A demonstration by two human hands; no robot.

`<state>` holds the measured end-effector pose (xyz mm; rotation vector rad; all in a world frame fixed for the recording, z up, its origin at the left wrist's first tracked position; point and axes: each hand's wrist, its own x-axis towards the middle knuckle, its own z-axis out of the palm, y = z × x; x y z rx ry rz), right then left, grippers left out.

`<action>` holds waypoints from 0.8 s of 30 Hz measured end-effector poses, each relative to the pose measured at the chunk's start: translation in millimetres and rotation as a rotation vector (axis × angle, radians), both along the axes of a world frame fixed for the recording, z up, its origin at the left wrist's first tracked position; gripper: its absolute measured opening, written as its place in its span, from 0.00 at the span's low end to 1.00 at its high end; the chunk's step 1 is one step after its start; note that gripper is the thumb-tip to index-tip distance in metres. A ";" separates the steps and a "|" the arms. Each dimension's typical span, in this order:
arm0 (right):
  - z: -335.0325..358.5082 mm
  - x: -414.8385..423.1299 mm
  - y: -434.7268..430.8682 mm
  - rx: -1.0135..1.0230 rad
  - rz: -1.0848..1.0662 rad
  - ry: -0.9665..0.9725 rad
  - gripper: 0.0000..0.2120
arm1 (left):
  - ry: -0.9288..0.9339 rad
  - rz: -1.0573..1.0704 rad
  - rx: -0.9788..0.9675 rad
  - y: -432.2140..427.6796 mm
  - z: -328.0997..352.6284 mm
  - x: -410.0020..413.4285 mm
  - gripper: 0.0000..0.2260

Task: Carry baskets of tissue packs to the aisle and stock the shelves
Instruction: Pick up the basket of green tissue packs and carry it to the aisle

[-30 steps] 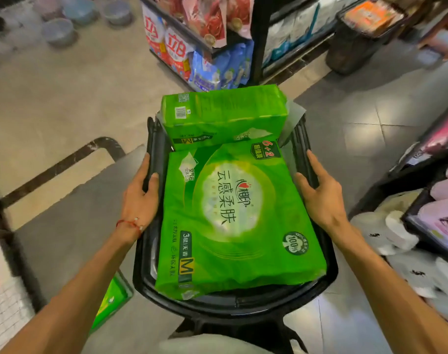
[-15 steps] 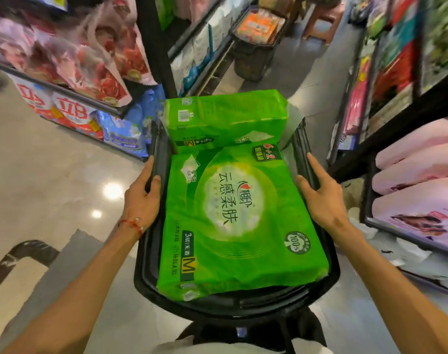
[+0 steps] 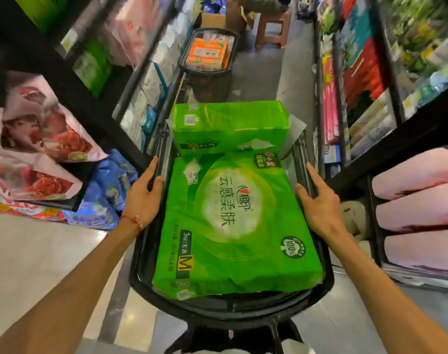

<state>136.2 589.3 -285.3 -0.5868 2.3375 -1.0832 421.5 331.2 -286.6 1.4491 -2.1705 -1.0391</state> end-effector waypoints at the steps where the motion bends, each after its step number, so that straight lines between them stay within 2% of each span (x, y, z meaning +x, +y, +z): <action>1: 0.1 -14.3 -16.0 -0.017 -0.017 0.003 0.29 | -0.002 -0.002 0.002 -19.8 -0.9 -16.7 0.23; 6: 6.2 -95.9 -93.5 -0.033 -0.036 0.021 0.30 | 0.038 -0.033 -0.005 -110.8 1.6 -101.1 0.23; 9: 6.0 -141.0 -135.7 -0.037 -0.062 0.035 0.30 | -0.003 -0.077 -0.017 -159.9 5.3 -155.0 0.23; 17: -0.7 -265.2 -260.6 0.005 -0.160 0.065 0.29 | 0.020 -0.195 0.057 -313.0 -19.6 -313.0 0.23; 24: 11.0 -371.8 -346.4 0.000 -0.241 0.077 0.29 | 0.039 -0.290 0.066 -416.7 0.8 -451.7 0.23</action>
